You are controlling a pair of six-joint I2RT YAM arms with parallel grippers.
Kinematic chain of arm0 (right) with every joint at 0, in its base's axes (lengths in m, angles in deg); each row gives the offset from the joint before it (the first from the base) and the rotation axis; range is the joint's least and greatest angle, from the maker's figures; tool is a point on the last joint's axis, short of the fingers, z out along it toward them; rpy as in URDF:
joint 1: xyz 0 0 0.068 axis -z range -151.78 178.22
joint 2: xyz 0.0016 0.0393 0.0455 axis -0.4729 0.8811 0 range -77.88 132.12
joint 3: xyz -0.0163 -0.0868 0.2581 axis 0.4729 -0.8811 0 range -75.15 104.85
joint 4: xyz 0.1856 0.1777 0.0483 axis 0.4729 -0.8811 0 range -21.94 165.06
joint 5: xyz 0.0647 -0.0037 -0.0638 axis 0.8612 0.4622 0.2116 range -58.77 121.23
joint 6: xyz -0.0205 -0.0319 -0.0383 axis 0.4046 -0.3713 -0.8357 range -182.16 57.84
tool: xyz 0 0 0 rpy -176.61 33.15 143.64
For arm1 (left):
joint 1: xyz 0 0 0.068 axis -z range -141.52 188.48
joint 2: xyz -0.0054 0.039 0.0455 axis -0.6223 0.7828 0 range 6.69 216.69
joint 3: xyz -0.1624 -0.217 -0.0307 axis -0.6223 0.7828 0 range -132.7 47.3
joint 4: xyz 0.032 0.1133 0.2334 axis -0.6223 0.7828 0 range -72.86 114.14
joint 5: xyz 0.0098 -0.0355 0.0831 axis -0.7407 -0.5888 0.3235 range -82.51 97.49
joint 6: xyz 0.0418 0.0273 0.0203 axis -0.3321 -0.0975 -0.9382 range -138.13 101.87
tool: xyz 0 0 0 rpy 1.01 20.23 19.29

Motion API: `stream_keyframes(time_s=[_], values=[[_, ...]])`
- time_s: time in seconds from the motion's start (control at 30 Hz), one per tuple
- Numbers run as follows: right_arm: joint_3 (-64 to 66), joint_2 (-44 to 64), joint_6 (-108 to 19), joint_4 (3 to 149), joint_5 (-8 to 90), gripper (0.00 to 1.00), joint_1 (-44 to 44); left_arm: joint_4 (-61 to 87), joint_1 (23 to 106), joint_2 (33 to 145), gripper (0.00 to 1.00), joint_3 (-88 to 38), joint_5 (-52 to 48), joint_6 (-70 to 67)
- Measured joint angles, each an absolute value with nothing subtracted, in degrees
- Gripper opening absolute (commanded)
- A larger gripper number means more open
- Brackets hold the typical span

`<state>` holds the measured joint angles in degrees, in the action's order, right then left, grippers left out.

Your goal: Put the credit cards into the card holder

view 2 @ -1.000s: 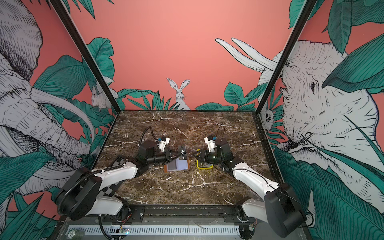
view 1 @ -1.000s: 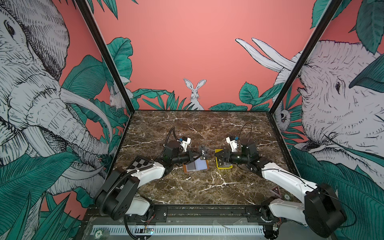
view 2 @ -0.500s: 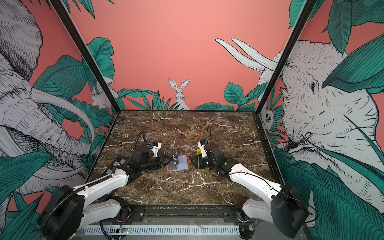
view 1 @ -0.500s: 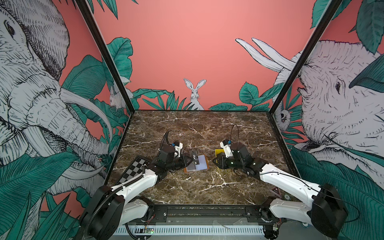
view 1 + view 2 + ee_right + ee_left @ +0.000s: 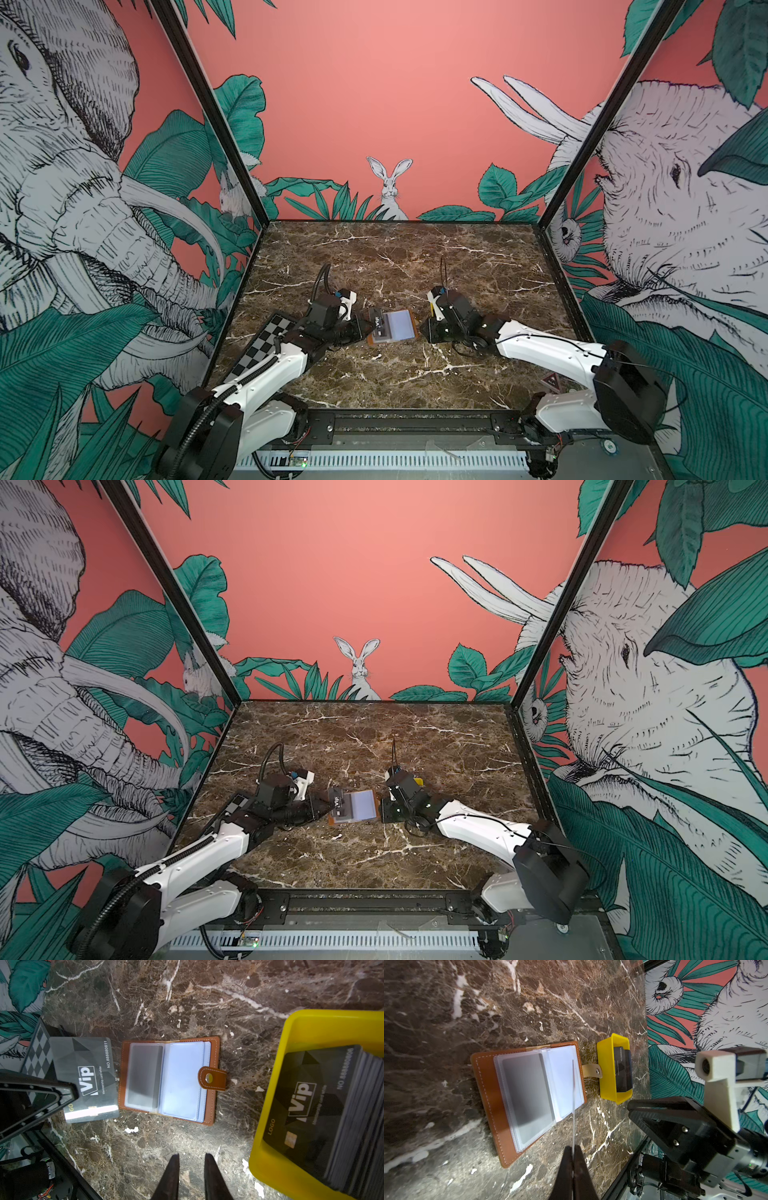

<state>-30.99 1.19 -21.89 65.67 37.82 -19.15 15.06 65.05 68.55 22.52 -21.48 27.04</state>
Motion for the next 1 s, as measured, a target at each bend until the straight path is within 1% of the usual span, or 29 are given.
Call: stream_keyframes(time_s=[0.2, 0.57, 0.8, 1.0], values=[[-28.8, 4.91, -21.96, 65.56, 37.88, 0.16, -19.15, 14.82, 65.03, 68.95, 0.0, 23.4, -21.44, 27.04], [-26.51, 10.35, -21.83, 65.76, 38.34, 0.15, -19.15, 13.79, 65.0, 72.9, 0.0, 23.33, -21.4, 26.91], [-26.44, 11.29, -21.76, 65.85, 39.07, 0.12, -19.15, 11.47, 65.0, 74.87, 0.0, 23.33, -21.46, 27.35], [-26.42, 12.73, -21.69, 65.89, 39.41, 0.12, -19.15, 8.41, 65.0, 77.14, 0.0, 23.37, -22.18, 28.9]])
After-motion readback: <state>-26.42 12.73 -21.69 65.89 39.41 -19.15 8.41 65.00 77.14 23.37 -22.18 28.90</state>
